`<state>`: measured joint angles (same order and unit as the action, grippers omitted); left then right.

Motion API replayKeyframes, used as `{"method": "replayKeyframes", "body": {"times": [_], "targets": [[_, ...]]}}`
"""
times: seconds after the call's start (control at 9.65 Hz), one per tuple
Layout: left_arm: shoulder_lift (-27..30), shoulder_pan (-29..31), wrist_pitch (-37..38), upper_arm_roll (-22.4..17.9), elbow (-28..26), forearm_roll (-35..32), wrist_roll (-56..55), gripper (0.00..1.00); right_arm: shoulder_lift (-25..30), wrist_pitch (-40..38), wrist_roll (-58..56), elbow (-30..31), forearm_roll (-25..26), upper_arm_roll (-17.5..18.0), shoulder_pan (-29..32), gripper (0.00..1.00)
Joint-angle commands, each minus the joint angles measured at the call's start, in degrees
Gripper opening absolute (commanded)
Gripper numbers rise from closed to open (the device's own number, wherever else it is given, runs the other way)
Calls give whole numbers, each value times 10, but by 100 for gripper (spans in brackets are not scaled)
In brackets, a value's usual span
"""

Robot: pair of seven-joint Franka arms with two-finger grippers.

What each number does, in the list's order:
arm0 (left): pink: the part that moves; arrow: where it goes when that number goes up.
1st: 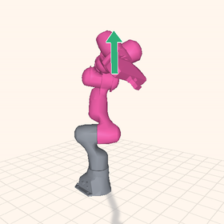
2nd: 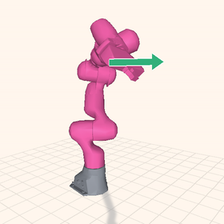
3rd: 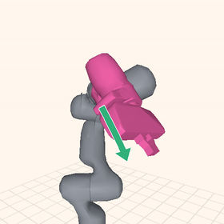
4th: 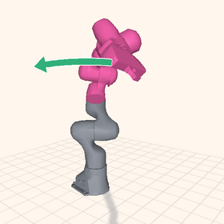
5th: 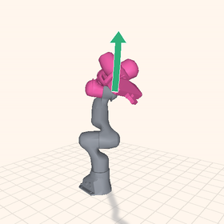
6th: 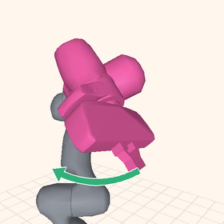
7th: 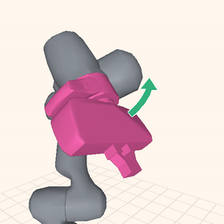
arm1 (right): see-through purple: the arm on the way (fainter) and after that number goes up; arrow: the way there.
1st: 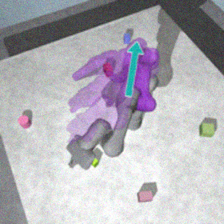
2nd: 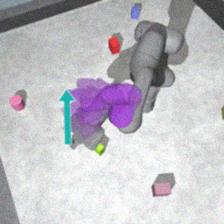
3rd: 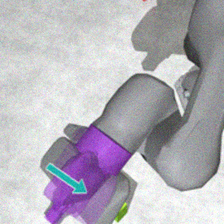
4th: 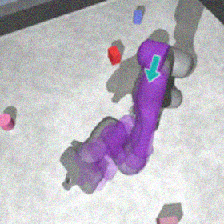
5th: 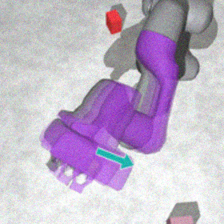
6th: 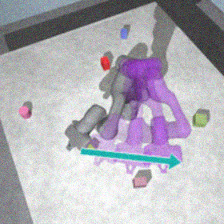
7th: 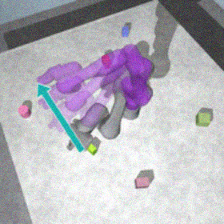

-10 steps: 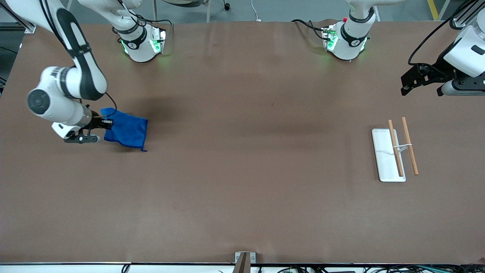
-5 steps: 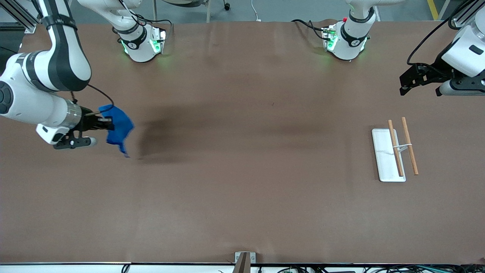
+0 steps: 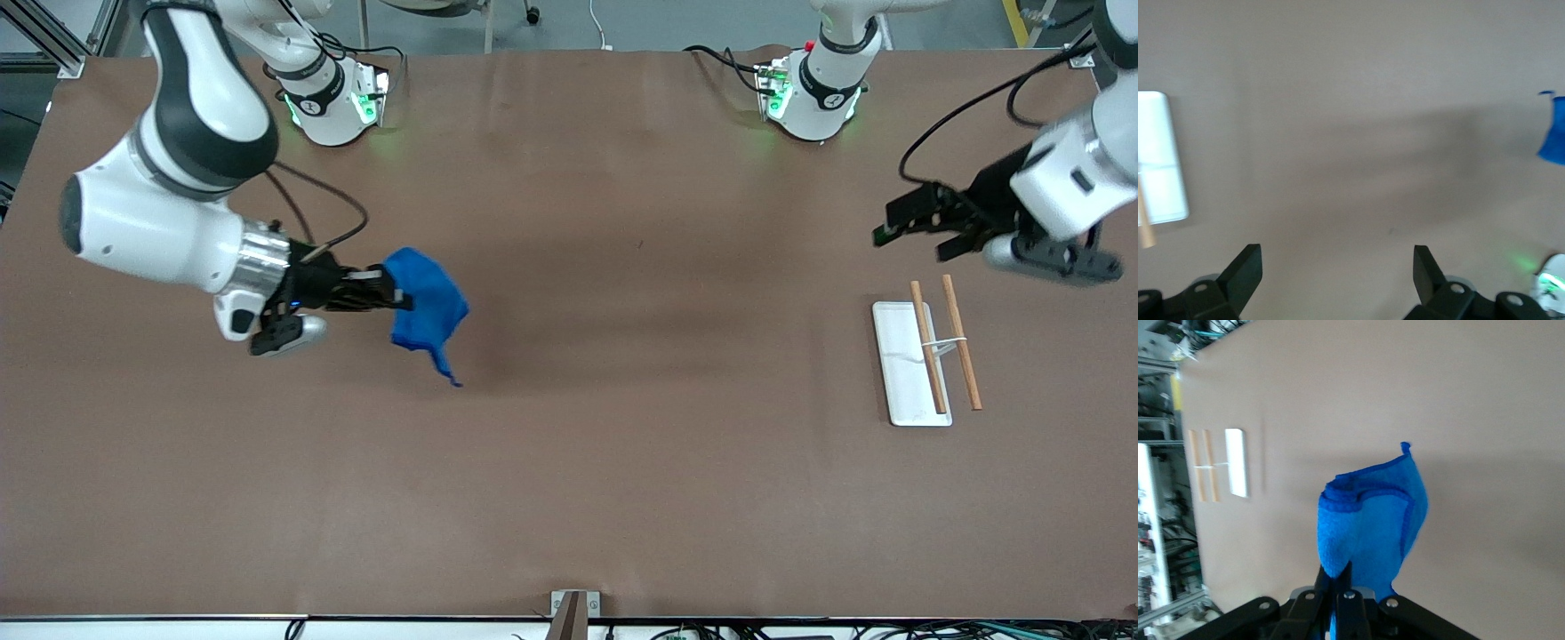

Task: Right arm passes towel to left arm to hang
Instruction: 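Lift the towel with the right gripper while the left gripper reaches over, then grasp the hanging towel with the left gripper below the right gripper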

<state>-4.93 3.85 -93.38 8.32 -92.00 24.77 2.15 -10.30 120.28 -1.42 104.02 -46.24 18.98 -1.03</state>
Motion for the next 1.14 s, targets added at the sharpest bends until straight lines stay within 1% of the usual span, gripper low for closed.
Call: {"method": "replayKeyframes", "body": {"times": [0.0,0.1,0.21,0.31,0.41,0.52,0.62,0.73,0.83,0.93,1.04], "targets": [[-55,19,0,0,-6,130,49,100,-17,65,19,-9,-122,72,8,0],[-83,21,1,0,-17,208,74,100,-23,86,20,-10,-173,96,6,0],[-114,22,2,0,-20,284,102,100,-23,96,19,-10,-222,110,-3,0],[-133,20,6,4,-23,340,118,100,-23,121,20,-10,-276,126,-8,0],[-154,15,17,8,-27,379,138,100,-24,153,19,-14,-341,149,-8,0],[-190,14,41,19,-34,439,145,100,-24,164,19,-22,-394,164,-8,0],[-237,15,63,38,-34,509,166,100,-23,164,19,-33,-444,177,-11,0],[-270,14,74,51,-34,564,182,100,-23,168,19,-41,-488,183,-12,0],[-295,15,82,70,-35,597,183,100,-23,175,18,-43,-539,188,-13,0],[-311,15,104,83,-46,633,181,100,-23,177,16,-43,-568,194,-13,0],[-321,14,135,87,-63,670,181,100,-23,178,16,-43,-579,196,-18,0]]}}
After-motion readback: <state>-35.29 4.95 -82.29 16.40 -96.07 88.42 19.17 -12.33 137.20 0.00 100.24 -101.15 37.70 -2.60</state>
